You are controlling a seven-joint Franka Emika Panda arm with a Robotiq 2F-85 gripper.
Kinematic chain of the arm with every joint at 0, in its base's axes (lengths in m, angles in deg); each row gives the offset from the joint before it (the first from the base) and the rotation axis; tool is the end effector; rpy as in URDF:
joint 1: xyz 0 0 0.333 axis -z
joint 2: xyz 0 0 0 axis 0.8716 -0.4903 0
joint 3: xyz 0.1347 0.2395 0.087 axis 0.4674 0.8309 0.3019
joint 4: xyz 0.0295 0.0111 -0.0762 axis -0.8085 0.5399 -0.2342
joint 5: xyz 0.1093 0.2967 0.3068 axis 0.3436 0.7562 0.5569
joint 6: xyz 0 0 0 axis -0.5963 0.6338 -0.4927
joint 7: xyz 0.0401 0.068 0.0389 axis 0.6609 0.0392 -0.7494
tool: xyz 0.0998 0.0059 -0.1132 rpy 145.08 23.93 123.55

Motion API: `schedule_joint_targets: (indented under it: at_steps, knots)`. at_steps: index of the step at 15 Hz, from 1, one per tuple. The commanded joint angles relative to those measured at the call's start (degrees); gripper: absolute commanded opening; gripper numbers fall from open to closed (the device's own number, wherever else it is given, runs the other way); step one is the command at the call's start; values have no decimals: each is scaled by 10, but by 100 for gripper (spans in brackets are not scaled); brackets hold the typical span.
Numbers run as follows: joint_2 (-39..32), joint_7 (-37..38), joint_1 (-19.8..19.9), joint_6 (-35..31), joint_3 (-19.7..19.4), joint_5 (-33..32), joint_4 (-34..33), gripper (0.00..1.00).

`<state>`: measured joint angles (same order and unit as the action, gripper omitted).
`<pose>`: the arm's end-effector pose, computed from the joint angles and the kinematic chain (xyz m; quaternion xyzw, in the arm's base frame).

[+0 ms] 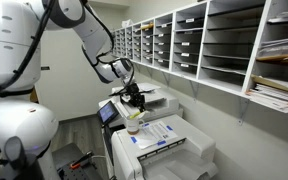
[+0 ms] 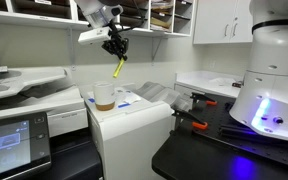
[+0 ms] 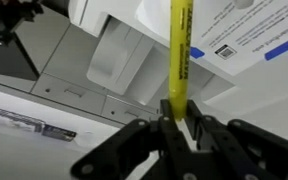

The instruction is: Pick up the yellow object and put it in the cup

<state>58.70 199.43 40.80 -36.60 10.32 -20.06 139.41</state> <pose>0.5532 0.0938 0.1827 0.7316 -0.6009 0.2024 0.2504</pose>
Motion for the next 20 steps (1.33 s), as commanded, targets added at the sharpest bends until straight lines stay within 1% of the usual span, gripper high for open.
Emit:
schedule_joint_targets:
  at_steps: [1,2,6,11,12,13,14,15,16,17,18,20]
  knots:
    - [-25,62,16,21,30,-47,-28,5]
    - [-32,79,16,21,34,-61,-33,5]
    - [-62,105,12,20,51,-95,-48,5]
    - [-88,101,8,10,69,-122,-42,6]
    - [-87,94,11,-8,74,-126,-34,45]
    - [-84,88,14,-18,80,-127,-28,47]
    - [-77,82,17,-38,85,-131,-17,53]
    - [-70,79,19,-53,87,-135,-9,62]
    - [-59,70,24,-75,92,-132,1,68]
    - [-46,50,31,-102,95,-130,14,75]
    - [-31,24,42,-134,96,-119,28,84]
    - [-3,-52,69,-191,98,-76,51,98]
